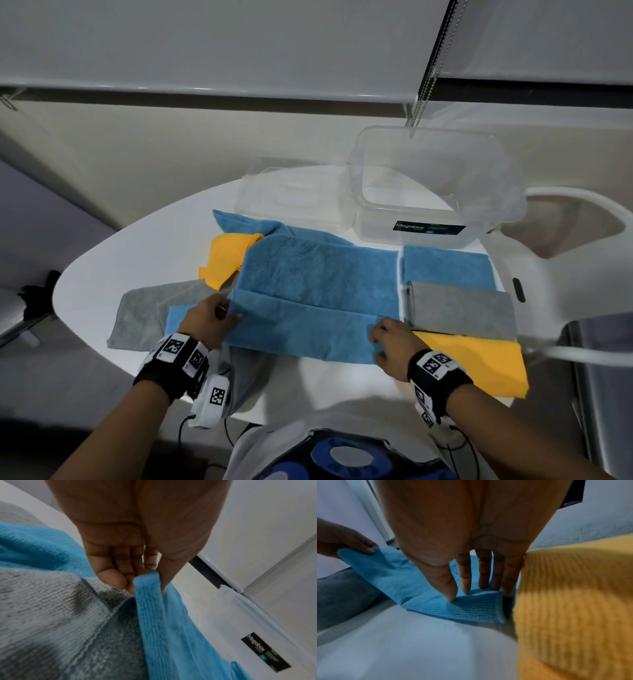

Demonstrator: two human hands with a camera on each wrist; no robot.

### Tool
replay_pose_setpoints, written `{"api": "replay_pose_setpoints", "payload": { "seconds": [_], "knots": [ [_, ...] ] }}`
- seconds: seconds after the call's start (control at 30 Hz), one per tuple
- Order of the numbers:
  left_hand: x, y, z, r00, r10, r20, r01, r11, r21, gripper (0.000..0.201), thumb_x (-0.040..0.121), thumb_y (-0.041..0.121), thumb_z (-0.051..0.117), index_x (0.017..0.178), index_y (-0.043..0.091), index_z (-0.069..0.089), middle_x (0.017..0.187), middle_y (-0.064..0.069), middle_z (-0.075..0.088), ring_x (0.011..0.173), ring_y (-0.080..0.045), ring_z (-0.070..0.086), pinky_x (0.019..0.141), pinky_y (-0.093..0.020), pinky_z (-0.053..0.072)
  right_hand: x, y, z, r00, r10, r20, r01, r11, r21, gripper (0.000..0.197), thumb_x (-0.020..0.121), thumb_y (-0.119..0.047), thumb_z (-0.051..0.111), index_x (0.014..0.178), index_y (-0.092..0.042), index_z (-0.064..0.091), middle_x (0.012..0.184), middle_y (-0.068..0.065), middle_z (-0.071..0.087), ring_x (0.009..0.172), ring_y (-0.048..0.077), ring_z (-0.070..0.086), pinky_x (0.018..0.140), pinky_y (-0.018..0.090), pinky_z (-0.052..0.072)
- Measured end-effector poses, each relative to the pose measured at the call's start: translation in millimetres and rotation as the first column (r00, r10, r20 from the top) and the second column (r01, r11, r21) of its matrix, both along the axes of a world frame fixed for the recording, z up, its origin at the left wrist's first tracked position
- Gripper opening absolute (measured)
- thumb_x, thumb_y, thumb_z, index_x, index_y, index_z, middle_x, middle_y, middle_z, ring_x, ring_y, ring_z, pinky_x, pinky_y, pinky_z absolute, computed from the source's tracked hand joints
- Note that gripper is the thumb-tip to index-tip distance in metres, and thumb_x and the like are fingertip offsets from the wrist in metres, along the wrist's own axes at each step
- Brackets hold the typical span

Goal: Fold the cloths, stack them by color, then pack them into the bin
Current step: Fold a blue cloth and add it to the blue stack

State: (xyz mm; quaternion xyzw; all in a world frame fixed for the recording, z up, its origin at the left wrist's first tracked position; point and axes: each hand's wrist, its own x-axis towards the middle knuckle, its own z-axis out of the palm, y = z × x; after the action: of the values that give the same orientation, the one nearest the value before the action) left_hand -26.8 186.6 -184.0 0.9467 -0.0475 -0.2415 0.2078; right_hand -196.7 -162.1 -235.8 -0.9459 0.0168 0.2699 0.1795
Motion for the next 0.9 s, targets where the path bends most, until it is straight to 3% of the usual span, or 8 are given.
{"api": "replay_pose_setpoints", "payload": {
  "seconds": [0.13, 0.3, 0.37, 0.5, 0.6, 0.7, 0.8, 0.9],
  "knots": [
    [1.2, 15.2, 3.8, 0.999, 0.043, -0.010, -0.043, 0.999, -0.030, 0.021, 0.080, 0.022, 0.075, 0.078, 0.014, 0.055, 0.068, 0.000, 0.055, 0.067, -0.022, 0.057, 0.058, -0.030, 0.040, -3.1, 4.1, -3.3, 0.998, 0.054, -0.014, -0.054, 0.999, 0.004, 0.030, 0.090, -0.031, 0.050, 0.116, -0.017, 0.053, 0.126, 0.005, 0.043, 0.117, 0.025, 0.045, 0.099, 0.033, 0.042],
    [-3.4, 26.5, 6.4, 0.991, 0.070, -0.110, -0.066, 0.997, 0.042, 0.022, 0.079, 0.027, 0.076, 0.086, 0.018, 0.057, 0.071, 0.001, 0.062, 0.065, -0.016, 0.060, 0.058, -0.026, 0.042, 0.3, 8.7, -4.0, 0.997, 0.072, -0.034, -0.071, 0.997, 0.027, 0.031, 0.093, -0.035, 0.048, 0.116, -0.016, 0.056, 0.124, 0.005, 0.047, 0.113, 0.024, 0.052, 0.093, 0.030, 0.044],
    [2.2, 18.1, 11.0, 0.991, 0.109, -0.075, -0.110, 0.994, -0.013, 0.024, 0.082, 0.027, 0.074, 0.094, 0.015, 0.057, 0.076, -0.003, 0.066, 0.064, -0.017, 0.062, 0.058, -0.027, 0.042, 12.5, 5.7, 0.7, 0.999, 0.025, -0.047, -0.023, 0.999, 0.050, 0.026, 0.092, -0.036, 0.050, 0.109, -0.017, 0.057, 0.115, 0.003, 0.055, 0.106, 0.024, 0.057, 0.085, 0.028, 0.045],
    [39.1, -16.6, 19.1, 0.992, 0.085, 0.096, -0.078, 0.994, -0.075, 0.025, 0.086, 0.030, 0.069, 0.103, 0.013, 0.060, 0.089, -0.006, 0.062, 0.087, -0.028, 0.061, 0.072, -0.030, 0.042, 48.0, -11.4, 11.4, 0.993, -0.120, 0.019, 0.117, 0.986, 0.120, 0.020, 0.080, -0.033, 0.052, 0.091, -0.018, 0.060, 0.088, -0.002, 0.060, 0.087, 0.025, 0.062, 0.075, 0.029, 0.049],
    [72.2, -49.0, 17.1, 0.985, -0.046, 0.168, 0.051, 0.998, -0.029, 0.021, 0.088, 0.025, 0.062, 0.108, 0.016, 0.063, 0.107, -0.005, 0.065, 0.097, -0.026, 0.060, 0.081, -0.030, 0.043, 76.5, -25.4, 16.8, 0.975, -0.194, 0.109, 0.185, 0.979, 0.088, 0.022, 0.086, -0.023, 0.057, 0.105, -0.012, 0.061, 0.104, 0.006, 0.062, 0.099, 0.027, 0.059, 0.083, 0.029, 0.044],
    [96.2, -79.5, 15.7, 0.951, -0.223, 0.215, 0.218, 0.975, 0.046, 0.026, 0.092, 0.017, 0.053, 0.117, 0.018, 0.062, 0.126, -0.008, 0.057, 0.114, -0.029, 0.055, 0.096, -0.035, 0.043, 97.5, -36.0, 13.7, 0.967, -0.234, 0.099, 0.233, 0.972, 0.020, 0.038, 0.088, -0.023, 0.058, 0.124, -0.012, 0.053, 0.130, 0.010, 0.051, 0.119, 0.028, 0.050, 0.099, 0.030, 0.040],
    [112.2, -104.1, 13.6, 0.899, -0.433, 0.069, 0.399, 0.873, 0.281, 0.050, 0.090, 0.013, 0.052, 0.138, 0.029, 0.045, 0.147, 0.001, 0.038, 0.129, -0.029, 0.040, 0.104, -0.044, 0.039, 110.2, -43.9, 6.6, 0.966, -0.252, 0.062, 0.253, 0.967, -0.010, 0.056, 0.087, -0.018, 0.061, 0.139, -0.010, 0.042, 0.151, 0.011, 0.030, 0.138, 0.029, 0.034, 0.111, 0.035, 0.034],
    [119.6, -117.4, 5.8, 0.865, -0.498, -0.070, 0.480, 0.776, 0.410, 0.062, 0.091, 0.019, 0.053, 0.146, 0.034, 0.029, 0.154, 0.005, 0.029, 0.137, -0.029, 0.026, 0.107, -0.048, 0.029, 117.3, -49.6, -0.6, 0.965, -0.263, 0.022, 0.264, 0.964, -0.044, 0.070, 0.085, -0.016, 0.060, 0.148, -0.012, 0.029, 0.161, 0.011, 0.015, 0.148, 0.028, 0.016, 0.119, 0.040, 0.022]
  ]
}}
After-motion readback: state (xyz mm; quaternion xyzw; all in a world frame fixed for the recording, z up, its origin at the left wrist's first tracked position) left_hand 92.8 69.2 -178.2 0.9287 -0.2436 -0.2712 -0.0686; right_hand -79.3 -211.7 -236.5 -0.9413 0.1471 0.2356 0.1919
